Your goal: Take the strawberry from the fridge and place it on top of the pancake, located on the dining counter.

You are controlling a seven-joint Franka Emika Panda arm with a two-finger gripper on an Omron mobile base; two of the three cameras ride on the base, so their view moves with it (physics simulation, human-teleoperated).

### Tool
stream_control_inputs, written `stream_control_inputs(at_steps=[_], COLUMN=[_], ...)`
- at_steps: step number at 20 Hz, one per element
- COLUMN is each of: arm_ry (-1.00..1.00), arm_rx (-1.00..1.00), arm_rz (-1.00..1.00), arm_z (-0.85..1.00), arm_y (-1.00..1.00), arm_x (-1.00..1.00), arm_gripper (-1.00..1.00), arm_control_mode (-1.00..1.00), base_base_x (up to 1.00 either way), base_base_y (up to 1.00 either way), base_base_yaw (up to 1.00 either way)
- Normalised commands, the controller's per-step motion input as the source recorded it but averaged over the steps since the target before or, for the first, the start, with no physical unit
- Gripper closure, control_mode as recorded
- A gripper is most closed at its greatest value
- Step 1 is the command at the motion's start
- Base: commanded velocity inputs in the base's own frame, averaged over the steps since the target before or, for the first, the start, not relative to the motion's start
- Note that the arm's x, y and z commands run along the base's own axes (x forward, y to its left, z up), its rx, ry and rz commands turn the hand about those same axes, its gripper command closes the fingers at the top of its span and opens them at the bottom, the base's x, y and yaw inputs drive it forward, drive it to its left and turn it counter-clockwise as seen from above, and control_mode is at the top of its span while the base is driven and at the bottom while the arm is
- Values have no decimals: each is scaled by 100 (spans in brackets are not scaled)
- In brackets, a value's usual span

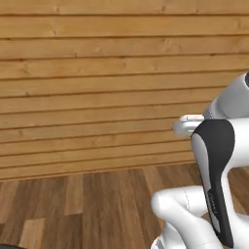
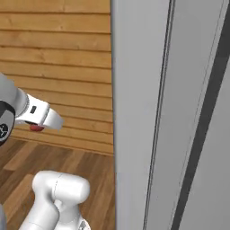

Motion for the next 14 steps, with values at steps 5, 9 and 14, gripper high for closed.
stream_control_inputs(at_steps=[5,9,14], arm_ry=[0,0,0], arm_rx=[0,0,0], arm_rz=[0,0,0], arm_z=[0,0,0], arm_y=[0,0,0], arm_x=[0,0,0], arm_gripper=[100,100,100], arm_control_mode=[100,100,100], base_base_x=[100,100,100], base_base_y=[16,51,8], base_base_yaw=[6,33,54])
